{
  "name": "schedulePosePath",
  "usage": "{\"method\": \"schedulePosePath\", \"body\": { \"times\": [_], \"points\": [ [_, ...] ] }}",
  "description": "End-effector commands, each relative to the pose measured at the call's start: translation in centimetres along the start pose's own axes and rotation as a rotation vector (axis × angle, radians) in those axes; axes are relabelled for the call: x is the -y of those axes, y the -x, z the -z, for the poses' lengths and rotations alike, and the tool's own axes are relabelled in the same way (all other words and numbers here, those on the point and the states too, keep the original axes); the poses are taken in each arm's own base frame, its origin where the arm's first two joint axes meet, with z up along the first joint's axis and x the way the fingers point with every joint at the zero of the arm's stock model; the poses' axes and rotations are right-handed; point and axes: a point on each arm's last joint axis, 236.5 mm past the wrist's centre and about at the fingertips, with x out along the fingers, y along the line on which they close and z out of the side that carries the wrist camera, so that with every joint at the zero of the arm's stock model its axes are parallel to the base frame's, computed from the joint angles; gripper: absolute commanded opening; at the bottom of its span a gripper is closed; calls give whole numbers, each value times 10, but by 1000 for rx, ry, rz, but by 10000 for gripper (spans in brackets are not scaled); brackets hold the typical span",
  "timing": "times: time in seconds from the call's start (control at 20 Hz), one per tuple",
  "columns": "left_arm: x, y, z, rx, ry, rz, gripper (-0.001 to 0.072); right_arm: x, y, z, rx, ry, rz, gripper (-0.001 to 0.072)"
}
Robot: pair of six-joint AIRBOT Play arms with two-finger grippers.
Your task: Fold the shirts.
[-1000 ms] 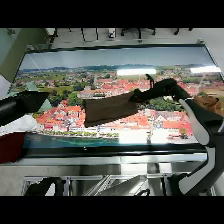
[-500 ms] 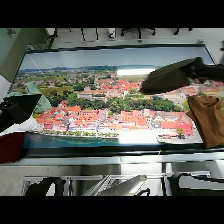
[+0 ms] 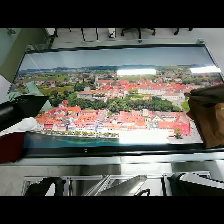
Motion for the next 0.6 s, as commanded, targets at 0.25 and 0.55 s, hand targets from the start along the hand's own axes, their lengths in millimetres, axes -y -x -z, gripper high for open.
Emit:
{"method": "schedulePosePath", "body": {
  "times": [0.25,0.55],
  "points": [
    [-7,-12,7,-57,25,-2,19,42,24,22,-80,-164,131,24],
    [-7,-12,12,-77,24,-2,19,115,67,54,-133,-310,550,25]
  ]
}}
